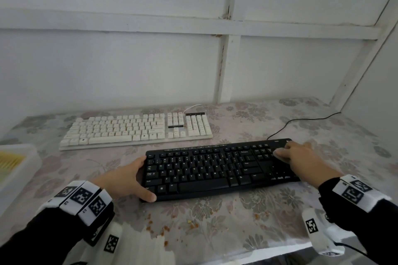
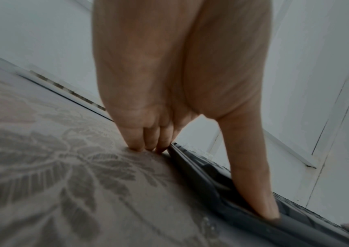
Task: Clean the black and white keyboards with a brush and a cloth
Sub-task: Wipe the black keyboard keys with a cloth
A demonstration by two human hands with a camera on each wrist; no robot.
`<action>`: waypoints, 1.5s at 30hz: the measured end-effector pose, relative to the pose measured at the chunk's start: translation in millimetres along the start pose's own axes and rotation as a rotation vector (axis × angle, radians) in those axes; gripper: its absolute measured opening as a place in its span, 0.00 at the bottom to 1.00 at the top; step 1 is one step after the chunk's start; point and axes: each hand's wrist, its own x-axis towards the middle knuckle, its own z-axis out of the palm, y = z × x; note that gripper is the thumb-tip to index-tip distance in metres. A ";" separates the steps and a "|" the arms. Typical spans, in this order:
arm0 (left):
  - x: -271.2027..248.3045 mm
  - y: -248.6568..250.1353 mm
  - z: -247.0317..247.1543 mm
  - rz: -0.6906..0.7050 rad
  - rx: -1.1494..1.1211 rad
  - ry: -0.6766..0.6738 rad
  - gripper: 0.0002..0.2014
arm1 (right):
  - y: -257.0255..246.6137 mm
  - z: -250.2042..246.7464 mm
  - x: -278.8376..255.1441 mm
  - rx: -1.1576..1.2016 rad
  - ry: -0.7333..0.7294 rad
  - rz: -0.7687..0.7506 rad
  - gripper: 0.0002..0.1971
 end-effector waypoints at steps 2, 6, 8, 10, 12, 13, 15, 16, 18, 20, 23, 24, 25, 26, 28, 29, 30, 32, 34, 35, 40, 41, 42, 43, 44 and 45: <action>0.1 -0.8 -0.3 0.001 -0.001 0.000 0.72 | 5.4 -1.4 -2.6 -0.025 0.000 0.044 0.15; -0.5 -1.4 -0.3 -0.004 0.006 0.002 0.72 | 19.9 -6.3 -7.8 -0.125 -0.012 0.101 0.15; -0.6 -2.4 -0.4 -0.001 0.001 0.004 0.71 | 23.7 -8.9 -9.5 -0.144 -0.031 0.125 0.16; -1.2 -1.3 -0.6 0.004 -0.008 0.000 0.71 | 24.4 -9.6 -8.7 -0.164 -0.043 0.149 0.17; -2.4 0.6 0.0 0.006 -0.015 -0.007 0.70 | 24.9 -8.7 -7.0 -0.213 -0.028 0.164 0.17; -3.1 1.3 0.2 0.003 -0.011 -0.003 0.70 | 24.9 -9.6 -6.4 -0.238 -0.021 0.162 0.16; -4.5 2.7 -0.1 -0.018 0.006 0.014 0.70 | 26.0 -13.5 -5.1 -0.214 -0.043 0.205 0.15; -4.5 3.3 0.0 -0.027 0.010 0.017 0.71 | 26.7 -16.6 -5.7 -0.206 -0.059 0.229 0.15; -4.9 4.6 0.1 -0.034 0.009 0.010 0.72 | 30.7 -19.9 -3.8 -0.162 -0.065 0.273 0.15; -5.7 5.0 -0.1 -0.033 0.002 0.006 0.72 | 24.3 -25.6 -1.6 -0.101 -0.048 0.261 0.15; -6.6 7.1 0.1 -0.027 0.002 0.003 0.70 | -15.9 -38.9 0.1 0.031 -0.017 0.049 0.14; -6.8 7.9 0.3 -0.031 0.003 -0.001 0.69 | -38.1 -44.7 -0.9 0.090 -0.021 -0.033 0.15; -7.6 8.9 0.1 -0.036 0.006 -0.008 0.69 | -62.9 -51.4 -3.3 0.152 -0.035 -0.106 0.17; -8.0 9.0 0.1 -0.036 0.008 -0.012 0.70 | -86.7 -57.1 -6.1 0.208 -0.066 -0.179 0.19; -9.2 9.4 -0.7 -0.045 0.026 -0.009 0.71 | -134.9 -65.8 -11.9 0.295 -0.137 -0.325 0.20; -9.8 9.8 -1.0 -0.051 0.036 -0.006 0.72 | -157.6 -67.5 -13.7 0.315 -0.156 -0.390 0.19; -10.0 10.3 -1.1 -0.054 0.040 -0.004 0.71 | -180.6 -69.2 -15.7 0.323 -0.156 -0.456 0.18; -11.0 12.2 -0.6 -0.056 0.040 0.010 0.69 | -222.8 -70.0 -16.5 0.315 -0.120 -0.565 0.15; -11.4 14.3 0.3 -0.050 0.042 0.025 0.66 | -254.5 -69.0 -15.9 0.283 -0.084 -0.623 0.10; -11.5 15.7 0.7 -0.043 0.047 0.026 0.66 | -266.1 -68.4 -16.1 0.256 -0.088 -0.647 0.10; -14.0 20.3 1.3 -0.023 0.079 0.023 0.65 | -294.3 -68.1 -24.6 0.127 -0.179 -0.680 0.11; -14.7 21.0 1.2 -0.026 0.080 0.022 0.65 | -296.4 -65.9 -26.3 0.121 -0.181 -0.666 0.12; -14.9 20.9 1.2 -0.032 0.079 0.024 0.65 | -296.9 -63.8 -27.7 0.112 -0.174 -0.659 0.12; -15.1 21.5 1.5 -0.037 0.080 0.029 0.65 | -295.9 -62.0 -29.3 0.108 -0.165 -0.661 0.13; -14.9 21.7 1.6 -0.042 0.076 0.035 0.64 | -293.2 -60.8 -30.5 0.111 -0.156 -0.667 0.13; -14.2 21.8 1.8 -0.043 0.067 0.040 0.63 | -289.2 -59.7 -31.5 0.114 -0.149 -0.670 0.13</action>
